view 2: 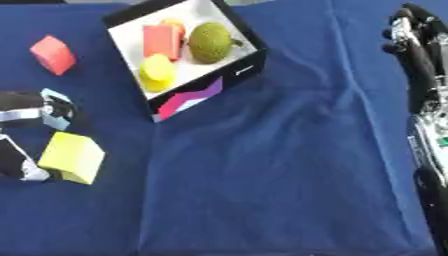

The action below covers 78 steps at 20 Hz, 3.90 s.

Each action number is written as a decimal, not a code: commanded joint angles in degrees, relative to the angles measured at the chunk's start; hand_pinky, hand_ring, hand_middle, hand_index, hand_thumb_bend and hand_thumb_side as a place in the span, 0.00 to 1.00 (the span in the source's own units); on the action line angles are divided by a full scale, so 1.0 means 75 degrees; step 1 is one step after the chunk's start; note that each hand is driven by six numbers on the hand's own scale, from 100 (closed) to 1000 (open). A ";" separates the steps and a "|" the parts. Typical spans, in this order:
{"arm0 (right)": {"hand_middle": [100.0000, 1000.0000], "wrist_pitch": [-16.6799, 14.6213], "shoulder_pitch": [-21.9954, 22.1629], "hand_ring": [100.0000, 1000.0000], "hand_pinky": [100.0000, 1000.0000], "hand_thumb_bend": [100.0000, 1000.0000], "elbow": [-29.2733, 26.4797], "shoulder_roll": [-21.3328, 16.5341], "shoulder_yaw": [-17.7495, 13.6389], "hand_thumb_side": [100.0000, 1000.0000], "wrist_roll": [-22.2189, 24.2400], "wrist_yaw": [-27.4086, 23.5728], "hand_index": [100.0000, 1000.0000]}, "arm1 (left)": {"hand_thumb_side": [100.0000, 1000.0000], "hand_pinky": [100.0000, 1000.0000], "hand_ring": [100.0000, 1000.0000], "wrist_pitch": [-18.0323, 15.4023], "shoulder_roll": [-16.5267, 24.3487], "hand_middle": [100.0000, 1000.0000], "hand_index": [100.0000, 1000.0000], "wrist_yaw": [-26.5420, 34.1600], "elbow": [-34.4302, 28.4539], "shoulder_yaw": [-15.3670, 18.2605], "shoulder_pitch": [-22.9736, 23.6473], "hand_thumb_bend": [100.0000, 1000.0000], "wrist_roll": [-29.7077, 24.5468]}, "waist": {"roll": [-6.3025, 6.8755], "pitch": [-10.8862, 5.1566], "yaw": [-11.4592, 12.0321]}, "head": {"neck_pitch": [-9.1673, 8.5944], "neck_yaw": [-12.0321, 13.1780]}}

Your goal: Pick up objects on the table and place them in the box.

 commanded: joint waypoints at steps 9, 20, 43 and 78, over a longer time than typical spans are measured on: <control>0.73 0.0002 -0.0108 0.75 0.75 0.00 -0.0051 -0.0129 -0.0042 0.52 -0.0066 -0.0056 0.83 | 0.00 0.44 0.40 -0.0201 0.0198 0.42 0.56 0.0108 -0.1004 0.0537 -0.0438 0.39 0.0742 | 0.0068 -0.0093 0.0044 | -0.0006 0.0069; 0.73 0.0011 0.0002 0.75 0.75 0.00 0.0003 -0.0142 -0.0042 0.54 -0.0036 -0.0041 0.83 | 0.00 0.50 0.43 -0.0321 -0.2018 0.41 0.58 0.0120 0.0677 0.0631 -0.3766 0.38 0.0907 | 0.0014 -0.0204 0.0145 | 0.0066 0.0145; 0.73 -0.0002 -0.0100 0.75 0.76 0.00 0.0019 -0.0002 0.0008 0.54 -0.0016 -0.0088 0.83 | 0.13 0.82 0.80 -0.1933 -0.4503 0.74 0.83 -0.2190 0.4989 0.1349 -0.4694 0.09 0.2053 | -0.0043 -0.0227 -0.0026 | 0.0099 0.0281; 0.72 -0.0047 -0.0042 0.75 0.75 0.00 -0.0027 -0.0133 -0.0021 0.54 -0.0149 -0.0091 0.83 | 0.00 0.88 0.85 -0.2441 -0.1439 0.76 0.81 0.0084 0.3410 0.2054 -0.4020 0.23 0.0202 | 0.0102 -0.0220 0.0114 | 0.0128 -0.0032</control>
